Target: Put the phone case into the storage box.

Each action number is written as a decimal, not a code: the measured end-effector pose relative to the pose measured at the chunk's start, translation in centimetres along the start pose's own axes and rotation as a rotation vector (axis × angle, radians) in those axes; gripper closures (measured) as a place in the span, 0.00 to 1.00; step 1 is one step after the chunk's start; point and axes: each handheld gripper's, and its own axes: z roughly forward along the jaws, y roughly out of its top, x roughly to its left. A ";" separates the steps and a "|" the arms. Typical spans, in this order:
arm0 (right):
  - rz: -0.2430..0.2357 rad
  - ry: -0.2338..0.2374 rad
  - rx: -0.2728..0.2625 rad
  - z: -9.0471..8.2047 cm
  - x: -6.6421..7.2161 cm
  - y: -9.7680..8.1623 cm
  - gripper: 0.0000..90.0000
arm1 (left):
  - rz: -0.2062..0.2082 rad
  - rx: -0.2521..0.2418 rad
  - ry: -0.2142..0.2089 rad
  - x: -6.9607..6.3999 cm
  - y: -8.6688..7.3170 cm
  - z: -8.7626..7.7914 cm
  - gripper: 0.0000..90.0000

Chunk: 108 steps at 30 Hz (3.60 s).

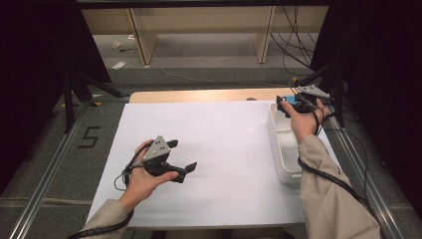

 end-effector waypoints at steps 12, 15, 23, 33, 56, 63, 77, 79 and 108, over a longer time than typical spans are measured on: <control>0.005 -0.008 0.015 0.5 -0.2 -0.3 0.20 | 0.002 0.000 -0.001 0.0 0.0 0.0 0.00; 0.000 -0.010 0.017 0.6 -0.2 -0.4 0.20 | 0.002 0.001 -0.001 0.0 0.0 0.0 0.00; -0.001 -0.013 0.023 0.8 -0.2 -0.4 0.20 | 0.002 0.001 -0.001 0.0 0.0 0.0 0.00; 0.000 -0.015 0.020 1.1 -0.1 -0.3 0.20 | 0.001 0.000 -0.003 0.0 0.0 0.0 0.00; -0.004 -0.028 0.031 1.7 -0.1 -0.2 0.20 | 0.000 -0.002 -0.007 0.0 0.0 0.1 0.00; -0.005 -0.029 0.030 1.8 -0.1 -0.1 0.20 | 0.002 0.000 -0.005 0.0 0.0 0.1 0.00; -0.010 -0.034 0.032 2.1 0.0 -0.1 0.20 | 0.001 -0.001 -0.007 0.0 0.0 0.1 0.00; -0.011 -0.034 0.032 2.2 0.0 -0.1 0.20 | 0.001 -0.001 -0.007 0.0 0.0 0.1 0.00; -0.022 -0.031 0.041 2.6 0.0 0.1 0.20 | 0.002 0.000 -0.008 0.0 -0.1 0.1 0.00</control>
